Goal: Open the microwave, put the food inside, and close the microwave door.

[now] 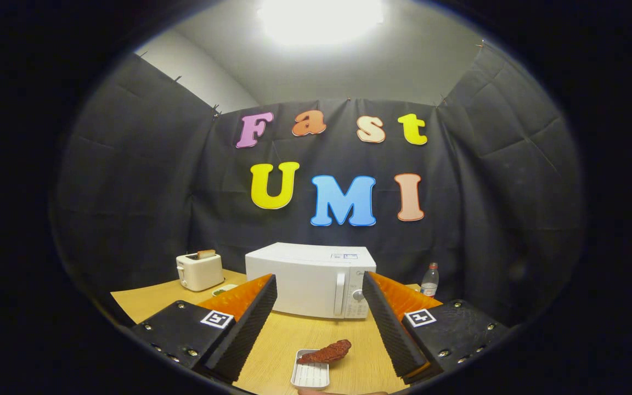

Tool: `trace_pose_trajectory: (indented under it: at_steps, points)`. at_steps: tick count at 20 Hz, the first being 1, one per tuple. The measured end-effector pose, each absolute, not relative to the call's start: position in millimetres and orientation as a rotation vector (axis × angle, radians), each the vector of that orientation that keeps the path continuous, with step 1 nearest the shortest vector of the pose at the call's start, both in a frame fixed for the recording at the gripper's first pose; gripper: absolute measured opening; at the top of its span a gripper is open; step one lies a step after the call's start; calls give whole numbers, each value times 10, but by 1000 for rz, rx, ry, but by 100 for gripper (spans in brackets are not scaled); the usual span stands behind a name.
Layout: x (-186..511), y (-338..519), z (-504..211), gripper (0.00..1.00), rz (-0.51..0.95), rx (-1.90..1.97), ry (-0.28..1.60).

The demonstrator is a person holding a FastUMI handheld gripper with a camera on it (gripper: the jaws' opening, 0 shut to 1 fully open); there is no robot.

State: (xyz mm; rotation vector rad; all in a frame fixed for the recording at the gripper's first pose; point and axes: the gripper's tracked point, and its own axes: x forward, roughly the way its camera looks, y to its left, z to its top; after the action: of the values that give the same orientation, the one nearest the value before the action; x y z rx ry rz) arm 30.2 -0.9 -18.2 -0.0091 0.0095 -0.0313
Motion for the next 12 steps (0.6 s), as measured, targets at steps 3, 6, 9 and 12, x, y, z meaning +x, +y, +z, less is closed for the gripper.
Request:
trace_pose_trajectory:
  at_steps: [3, 6, 9, 12]
  points:
    - [448, -77, -271, 98, -50, -22, 29]
    - [656, -117, -387, 98, -60, -14, 39]
    - [924, -139, -600, 98, -41, 8, 72]
    - [1227, -204, -785, 98, -34, 54, 113]
